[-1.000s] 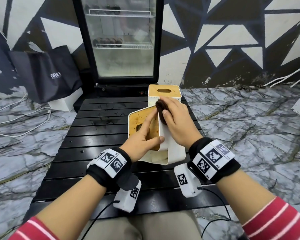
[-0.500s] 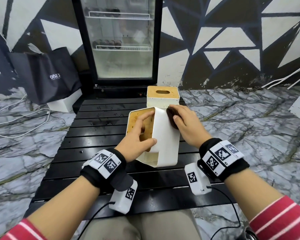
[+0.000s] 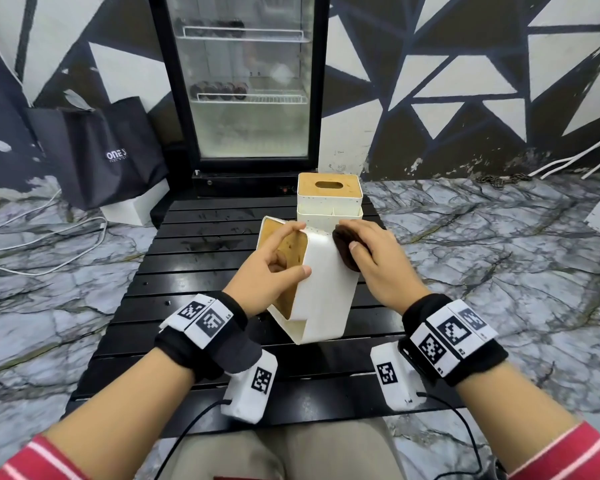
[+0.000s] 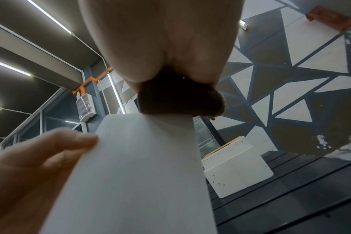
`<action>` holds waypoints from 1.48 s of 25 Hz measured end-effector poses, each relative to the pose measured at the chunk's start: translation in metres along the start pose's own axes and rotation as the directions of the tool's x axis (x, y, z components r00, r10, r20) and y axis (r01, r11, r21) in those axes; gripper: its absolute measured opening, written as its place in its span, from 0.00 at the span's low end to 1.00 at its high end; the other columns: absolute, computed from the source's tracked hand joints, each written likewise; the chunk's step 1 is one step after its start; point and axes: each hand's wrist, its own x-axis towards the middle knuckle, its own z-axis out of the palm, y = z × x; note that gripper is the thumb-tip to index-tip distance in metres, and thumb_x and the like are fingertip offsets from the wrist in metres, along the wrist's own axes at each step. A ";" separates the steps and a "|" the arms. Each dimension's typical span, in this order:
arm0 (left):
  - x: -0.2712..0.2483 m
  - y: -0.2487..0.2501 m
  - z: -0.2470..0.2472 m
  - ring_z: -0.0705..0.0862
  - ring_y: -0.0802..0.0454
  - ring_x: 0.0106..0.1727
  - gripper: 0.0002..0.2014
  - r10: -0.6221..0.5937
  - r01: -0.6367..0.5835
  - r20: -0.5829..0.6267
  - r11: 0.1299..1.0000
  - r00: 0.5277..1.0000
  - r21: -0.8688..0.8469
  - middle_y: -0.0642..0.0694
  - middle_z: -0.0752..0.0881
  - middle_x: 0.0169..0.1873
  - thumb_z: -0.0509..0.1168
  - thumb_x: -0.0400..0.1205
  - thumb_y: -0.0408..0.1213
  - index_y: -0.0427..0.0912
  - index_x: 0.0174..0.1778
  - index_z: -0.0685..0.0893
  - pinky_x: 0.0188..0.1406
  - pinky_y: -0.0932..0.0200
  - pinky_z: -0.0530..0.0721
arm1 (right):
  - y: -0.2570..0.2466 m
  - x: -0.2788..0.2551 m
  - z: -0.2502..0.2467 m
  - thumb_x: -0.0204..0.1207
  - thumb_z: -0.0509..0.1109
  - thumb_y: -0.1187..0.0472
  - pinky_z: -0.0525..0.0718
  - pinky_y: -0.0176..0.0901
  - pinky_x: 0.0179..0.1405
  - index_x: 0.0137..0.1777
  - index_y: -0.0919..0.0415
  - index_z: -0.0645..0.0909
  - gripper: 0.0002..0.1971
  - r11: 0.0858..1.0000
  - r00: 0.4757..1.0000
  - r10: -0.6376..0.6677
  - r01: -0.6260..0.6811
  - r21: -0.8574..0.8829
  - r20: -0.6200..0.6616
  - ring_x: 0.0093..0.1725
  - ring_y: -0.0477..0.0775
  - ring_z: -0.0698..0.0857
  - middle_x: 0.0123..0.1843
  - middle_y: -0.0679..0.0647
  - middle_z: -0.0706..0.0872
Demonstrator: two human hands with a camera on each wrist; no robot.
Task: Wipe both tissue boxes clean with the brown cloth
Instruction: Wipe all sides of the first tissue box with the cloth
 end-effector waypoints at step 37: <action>0.021 -0.025 -0.008 0.83 0.62 0.61 0.56 -0.005 0.005 0.032 1.000 0.999 0.009 0.53 0.75 0.73 0.73 0.61 0.59 0.64 0.81 0.44 0.66 0.62 0.78 | -0.004 -0.029 0.038 0.79 0.63 0.62 0.57 0.24 0.63 0.67 0.50 0.77 0.17 0.992 0.994 0.088 -0.083 0.092 -0.060 0.68 0.49 0.70 0.69 0.47 0.77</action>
